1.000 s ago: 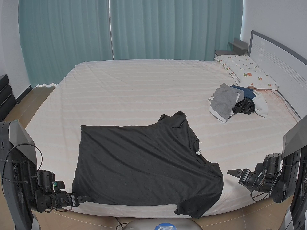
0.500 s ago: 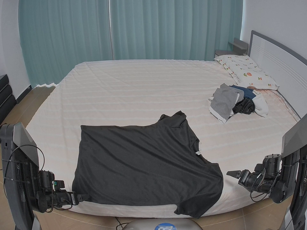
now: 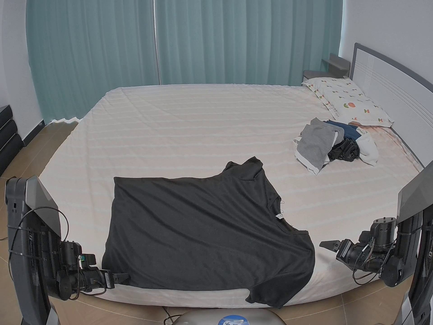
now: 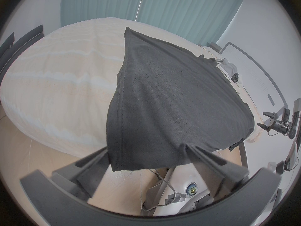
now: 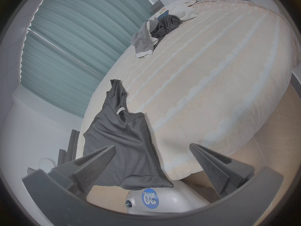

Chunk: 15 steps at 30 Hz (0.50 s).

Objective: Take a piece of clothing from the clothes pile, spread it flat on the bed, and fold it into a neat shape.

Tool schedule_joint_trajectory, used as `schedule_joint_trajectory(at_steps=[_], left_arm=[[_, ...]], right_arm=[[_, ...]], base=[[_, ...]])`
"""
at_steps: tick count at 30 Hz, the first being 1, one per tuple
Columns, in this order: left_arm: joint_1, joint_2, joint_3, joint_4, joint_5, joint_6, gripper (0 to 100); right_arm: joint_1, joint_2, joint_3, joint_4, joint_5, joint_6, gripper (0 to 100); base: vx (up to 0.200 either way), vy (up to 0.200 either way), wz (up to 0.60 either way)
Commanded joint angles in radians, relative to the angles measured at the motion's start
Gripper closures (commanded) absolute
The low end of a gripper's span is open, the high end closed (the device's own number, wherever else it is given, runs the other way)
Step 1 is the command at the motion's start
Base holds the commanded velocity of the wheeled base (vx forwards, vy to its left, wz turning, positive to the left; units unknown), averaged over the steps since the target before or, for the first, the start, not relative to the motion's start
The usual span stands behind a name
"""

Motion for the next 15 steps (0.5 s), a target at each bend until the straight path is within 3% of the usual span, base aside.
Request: schedule_joint_trajectory(at_steps=[1,15], left_arm=[[0.004,0.010,-0.011,-0.012,0.000,-0.004,100],[0.061,-0.054,0.057,-0.012,-0.029,-0.009,100]], right_arm=[[0.000,0.002,0.001,-0.010,0.000,0.000,0],[0.000,0.015,-0.002,-0.010,0.002,0.000,0]], base=[[0.000,0.000,0.00],[0.000,0.000,0.00]])
